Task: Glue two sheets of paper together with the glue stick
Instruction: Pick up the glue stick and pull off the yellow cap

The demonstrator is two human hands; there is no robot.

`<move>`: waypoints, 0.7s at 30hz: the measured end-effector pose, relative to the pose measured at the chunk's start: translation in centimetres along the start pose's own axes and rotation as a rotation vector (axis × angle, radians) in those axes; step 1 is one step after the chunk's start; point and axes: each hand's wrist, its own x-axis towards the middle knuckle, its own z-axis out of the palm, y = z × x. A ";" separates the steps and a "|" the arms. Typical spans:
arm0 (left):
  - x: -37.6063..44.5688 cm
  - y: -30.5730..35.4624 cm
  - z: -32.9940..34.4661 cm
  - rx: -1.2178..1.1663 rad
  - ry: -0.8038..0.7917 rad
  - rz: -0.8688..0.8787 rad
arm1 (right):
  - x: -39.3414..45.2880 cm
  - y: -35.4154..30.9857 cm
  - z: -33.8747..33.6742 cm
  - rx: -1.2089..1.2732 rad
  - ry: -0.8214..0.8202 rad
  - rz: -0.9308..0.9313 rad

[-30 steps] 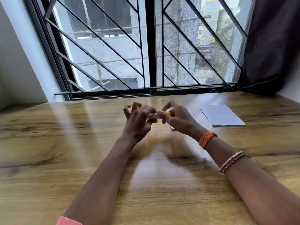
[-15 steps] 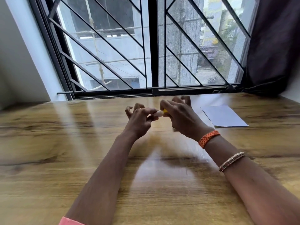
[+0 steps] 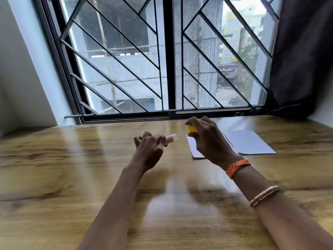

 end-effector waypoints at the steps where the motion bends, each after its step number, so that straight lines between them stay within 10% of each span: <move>1: 0.1 -0.4 0.2 -0.003 -0.002 -0.034 | 0.1 0.3 0.0 0.022 0.039 0.029; 9: 0.1 -0.4 -0.3 -0.758 0.086 -0.252 | -0.8 -2.2 2.6 0.044 0.025 0.115; 21: 0.5 -1.1 -0.1 -0.747 0.282 -0.380 | -1.7 -6.5 3.8 0.239 -0.182 0.209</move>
